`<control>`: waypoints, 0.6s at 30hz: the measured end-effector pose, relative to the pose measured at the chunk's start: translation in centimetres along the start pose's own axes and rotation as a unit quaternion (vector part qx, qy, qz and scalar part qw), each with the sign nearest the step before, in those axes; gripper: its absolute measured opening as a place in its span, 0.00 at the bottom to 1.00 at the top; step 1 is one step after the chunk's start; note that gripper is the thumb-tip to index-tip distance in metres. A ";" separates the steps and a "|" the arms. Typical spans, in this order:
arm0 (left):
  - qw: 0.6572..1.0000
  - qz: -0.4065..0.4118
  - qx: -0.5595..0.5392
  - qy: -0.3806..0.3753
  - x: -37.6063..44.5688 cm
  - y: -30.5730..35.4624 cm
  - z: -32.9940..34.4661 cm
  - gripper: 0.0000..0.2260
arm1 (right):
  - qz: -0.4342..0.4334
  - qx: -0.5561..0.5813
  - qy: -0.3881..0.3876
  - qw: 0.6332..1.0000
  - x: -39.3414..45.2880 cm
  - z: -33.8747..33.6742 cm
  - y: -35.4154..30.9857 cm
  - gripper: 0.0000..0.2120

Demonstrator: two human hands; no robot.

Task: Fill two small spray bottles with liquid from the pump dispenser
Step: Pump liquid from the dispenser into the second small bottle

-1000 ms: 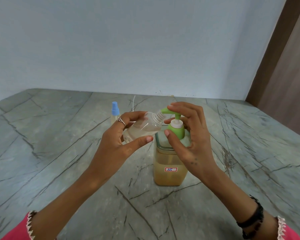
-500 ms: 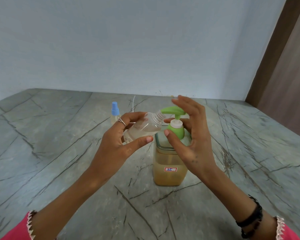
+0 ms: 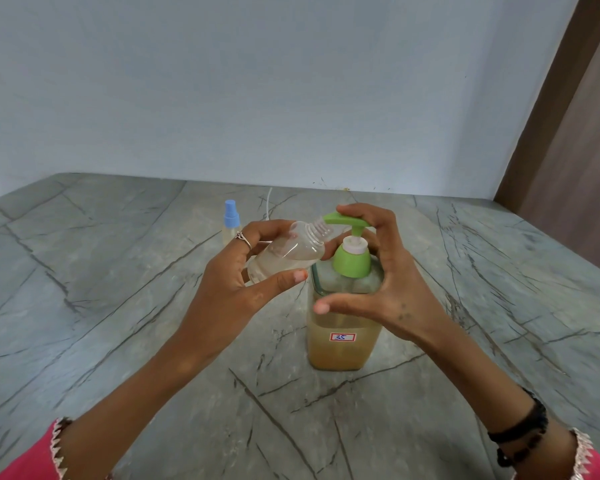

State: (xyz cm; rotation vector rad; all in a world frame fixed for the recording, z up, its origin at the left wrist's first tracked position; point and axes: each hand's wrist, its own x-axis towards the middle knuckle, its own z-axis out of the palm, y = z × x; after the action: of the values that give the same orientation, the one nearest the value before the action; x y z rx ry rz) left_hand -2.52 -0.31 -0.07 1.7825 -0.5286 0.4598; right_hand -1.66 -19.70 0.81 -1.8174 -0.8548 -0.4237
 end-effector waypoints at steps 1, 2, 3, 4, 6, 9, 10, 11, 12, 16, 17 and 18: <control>1.000 0.000 -0.003 0.001 0.0 0.0 0.0 0.21 | 0.006 -0.008 -0.020 1.000 0.0 -0.2 0.0 0.42; 1.000 0.000 -0.005 0.002 0.0 0.0 0.0 0.21 | 0.009 -0.018 -0.036 0.999 0.1 -0.3 0.0 0.44; 1.000 0.000 -0.006 0.002 0.0 -0.1 0.0 0.21 | 0.010 -0.026 -0.045 0.999 0.1 -0.4 0.0 0.45; 1.000 0.001 -0.007 0.002 0.0 -0.1 0.0 0.21 | 0.011 -0.029 -0.048 0.998 0.2 -0.4 0.1 0.45; 1.000 0.002 -0.009 0.001 0.0 -0.1 0.1 0.21 | 0.012 -0.022 -0.042 0.999 0.2 -0.3 0.0 0.43; 1.000 -0.001 -0.011 0.000 0.1 -0.2 0.1 0.22 | 0.011 -0.015 -0.027 0.999 0.1 -0.1 0.1 0.40; 1.000 -0.002 -0.010 0.000 0.1 -0.2 0.0 0.22 | 0.010 -0.014 -0.024 1.000 0.2 -0.1 0.1 0.39; 1.000 -0.001 -0.007 0.000 0.1 -0.2 0.0 0.22 | 0.009 -0.012 -0.022 1.000 0.2 -0.1 0.1 0.39; 1.000 -0.001 -0.005 0.000 0.0 -0.1 0.0 0.22 | 0.007 -0.008 -0.019 1.000 0.2 0.0 0.2 0.38; 1.000 0.001 -0.003 -0.002 0.0 -0.1 0.1 0.21 | 0.006 0.011 -0.006 1.000 0.3 0.1 0.1 0.34; 1.000 0.002 -0.001 -0.003 0.0 -0.2 0.1 0.21 | 0.007 0.012 -0.003 1.000 0.4 0.1 0.0 0.33; 1.000 0.003 0.002 -0.003 0.0 -0.2 0.1 0.21 | 0.008 0.013 -0.001 1.000 0.4 0.1 0.0 0.32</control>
State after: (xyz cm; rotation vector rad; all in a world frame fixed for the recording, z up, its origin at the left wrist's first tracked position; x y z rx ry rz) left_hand -2.41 -0.33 -0.28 1.7866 -0.5384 0.4592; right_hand -1.42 -19.46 1.02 -1.8006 -0.8433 -0.3989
